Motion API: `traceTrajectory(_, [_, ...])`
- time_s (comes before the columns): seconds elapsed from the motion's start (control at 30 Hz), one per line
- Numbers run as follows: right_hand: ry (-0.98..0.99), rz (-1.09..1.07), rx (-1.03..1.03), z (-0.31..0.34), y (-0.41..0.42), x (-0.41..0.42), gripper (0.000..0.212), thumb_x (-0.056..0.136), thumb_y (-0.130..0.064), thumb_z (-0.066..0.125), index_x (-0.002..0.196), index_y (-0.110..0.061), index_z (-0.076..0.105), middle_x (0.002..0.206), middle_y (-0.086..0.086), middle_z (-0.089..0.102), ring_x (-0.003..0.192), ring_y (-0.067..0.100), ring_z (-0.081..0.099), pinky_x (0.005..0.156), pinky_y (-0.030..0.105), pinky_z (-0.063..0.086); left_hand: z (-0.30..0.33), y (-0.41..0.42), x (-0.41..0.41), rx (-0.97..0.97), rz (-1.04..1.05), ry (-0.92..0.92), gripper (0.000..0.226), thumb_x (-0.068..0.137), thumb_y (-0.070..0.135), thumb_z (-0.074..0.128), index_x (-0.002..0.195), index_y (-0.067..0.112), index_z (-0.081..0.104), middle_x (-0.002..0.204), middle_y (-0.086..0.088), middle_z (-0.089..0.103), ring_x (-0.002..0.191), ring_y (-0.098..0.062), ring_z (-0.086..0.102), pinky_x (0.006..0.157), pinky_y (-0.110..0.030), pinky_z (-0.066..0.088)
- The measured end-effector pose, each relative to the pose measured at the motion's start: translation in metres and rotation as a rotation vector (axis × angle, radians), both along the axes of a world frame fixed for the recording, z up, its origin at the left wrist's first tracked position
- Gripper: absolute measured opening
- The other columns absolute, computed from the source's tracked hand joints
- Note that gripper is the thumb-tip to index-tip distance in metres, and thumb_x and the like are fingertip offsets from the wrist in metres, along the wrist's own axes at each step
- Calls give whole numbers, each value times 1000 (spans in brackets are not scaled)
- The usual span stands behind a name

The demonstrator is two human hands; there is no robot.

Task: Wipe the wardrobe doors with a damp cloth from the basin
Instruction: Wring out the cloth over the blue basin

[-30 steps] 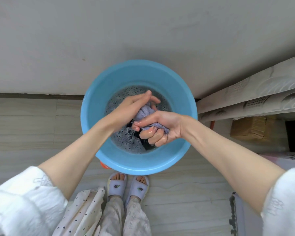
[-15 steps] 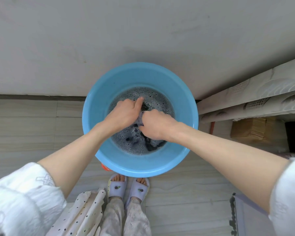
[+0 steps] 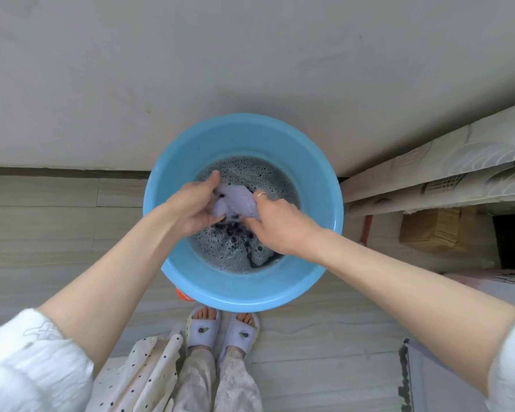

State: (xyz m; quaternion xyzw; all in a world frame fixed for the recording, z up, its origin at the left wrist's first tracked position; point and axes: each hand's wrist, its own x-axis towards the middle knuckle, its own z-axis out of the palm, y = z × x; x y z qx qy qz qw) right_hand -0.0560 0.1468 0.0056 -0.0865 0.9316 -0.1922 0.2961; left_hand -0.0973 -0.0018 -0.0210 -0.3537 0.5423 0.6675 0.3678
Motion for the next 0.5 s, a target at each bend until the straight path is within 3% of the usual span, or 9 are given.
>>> traceTrajectory(0.03, [-153,-172,-150,1,1,-1,18,97,-31,44,106,-15,48,88,14,63,76,20,66,63,32,44,5,0,1,60,143,45,16,101,26,41,103,11,43,64,-5,54,41,-9,58,42,-18,49])
traceTrajectory(0.1, [-541,-655,-493,-2,6,-3,12,98,-32,44,90,-23,47,56,1,45,32,6,40,38,15,31,13,2,5,143,265,190,3,101,11,40,100,9,42,77,-9,54,58,-16,66,59,-23,57])
traceTrajectory(0.17, [-977,-1020,-788,-1,9,-4,21,97,-36,43,84,-20,42,45,-5,31,28,3,23,30,11,13,16,5,14,100,125,415,18,97,-4,36,95,11,44,87,-11,63,79,-16,67,75,-21,56])
traceTrajectory(0.2, [-1124,-1075,-895,-1,11,-4,27,95,-37,43,78,-17,38,43,-5,30,28,3,23,29,13,11,17,7,20,34,-10,568,28,94,-12,33,96,13,46,94,-11,65,88,-12,66,81,-18,52])
traceTrajectory(0.3, [-1349,-1022,-1162,4,16,-4,26,83,-37,46,73,-15,38,43,-5,34,30,3,23,30,14,11,15,7,33,-111,-496,994,60,80,-23,31,121,18,45,127,-4,56,121,-2,51,95,-13,38])
traceTrajectory(0.37, [-1404,-916,-1243,10,21,-5,23,82,-37,43,77,-14,42,45,-7,29,36,2,16,31,14,9,10,1,34,-231,-772,1160,75,76,-15,38,138,27,28,146,2,38,137,-4,31,110,-19,27])
traceTrajectory(0.43, [-1445,-804,-1249,15,24,-6,22,82,-35,45,78,-13,44,50,-7,20,37,3,14,32,15,4,9,-1,31,-293,-903,1242,81,77,-13,49,142,27,21,147,4,31,139,-7,25,113,-26,25])
traceTrajectory(0.5, [-1504,-735,-1248,19,24,-7,22,78,-32,52,76,-10,50,52,-6,20,36,4,15,32,16,5,11,1,28,-266,-922,1311,78,75,-12,55,139,23,30,135,5,36,131,-9,34,103,-21,35])
